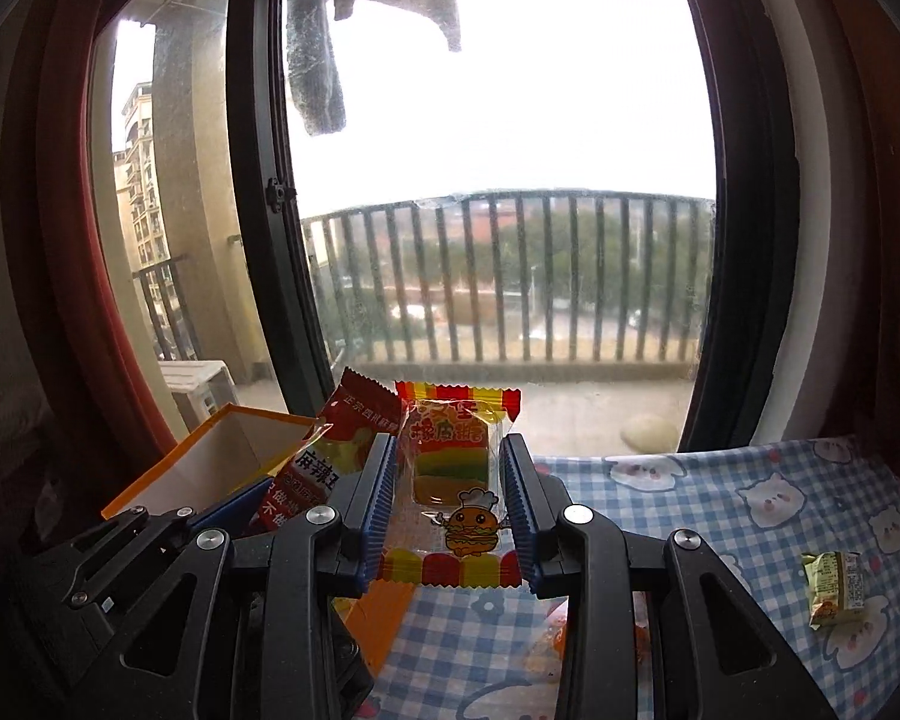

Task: Organize snacks
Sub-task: 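Carry the red pack with the left tool while the right tool carries the candy to the box, then open the left tool over the box while the right tool releases the candy inside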

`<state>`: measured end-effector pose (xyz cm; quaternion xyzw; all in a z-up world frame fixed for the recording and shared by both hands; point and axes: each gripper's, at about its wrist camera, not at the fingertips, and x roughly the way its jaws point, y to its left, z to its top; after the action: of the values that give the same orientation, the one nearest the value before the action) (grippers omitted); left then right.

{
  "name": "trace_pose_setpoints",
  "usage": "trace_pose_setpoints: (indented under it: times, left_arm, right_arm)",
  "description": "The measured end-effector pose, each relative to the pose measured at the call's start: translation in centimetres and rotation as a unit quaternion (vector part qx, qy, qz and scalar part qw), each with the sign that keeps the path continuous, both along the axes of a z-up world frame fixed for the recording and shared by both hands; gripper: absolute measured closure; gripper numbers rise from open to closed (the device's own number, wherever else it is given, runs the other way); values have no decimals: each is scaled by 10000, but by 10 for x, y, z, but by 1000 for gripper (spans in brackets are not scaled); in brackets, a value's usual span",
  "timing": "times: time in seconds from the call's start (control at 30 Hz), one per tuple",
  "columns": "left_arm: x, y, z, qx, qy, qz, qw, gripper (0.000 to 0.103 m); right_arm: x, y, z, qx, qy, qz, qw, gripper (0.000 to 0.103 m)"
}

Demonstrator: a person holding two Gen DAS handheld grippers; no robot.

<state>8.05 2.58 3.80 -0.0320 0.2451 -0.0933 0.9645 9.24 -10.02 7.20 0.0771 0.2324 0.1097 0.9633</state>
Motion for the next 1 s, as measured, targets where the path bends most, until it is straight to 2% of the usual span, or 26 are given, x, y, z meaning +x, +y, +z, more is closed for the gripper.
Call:
trace_pose_setpoints:
  times: [0.33, 0.5, 0.63, 0.83, 1.0]
  left_arm:
    - [24, 54, 8, -139, 98, 540, 9984, 60]
    - [33, 81, 13, 173, -40, 935, 9955, 59]
    - [45, 108, 7, 8, 146, 1076, 9941, 59]
    - [61, 137, -6, 138, 570, 1487, 9871, 57]
    - [71, 148, -24, 548, 962, 1477, 9828, 56]
  right_arm:
    - [40, 54, 9, 77, 73, 693, 9975, 65]
    - [58, 81, 5, 325, 145, 940, 9949, 65]
    - [69, 106, 5, 370, 255, 1008, 9939, 65]
    - [95, 139, -9, 485, 673, 1240, 9888, 65]
    - [115, 171, -31, 343, 1125, 1424, 9828, 65]
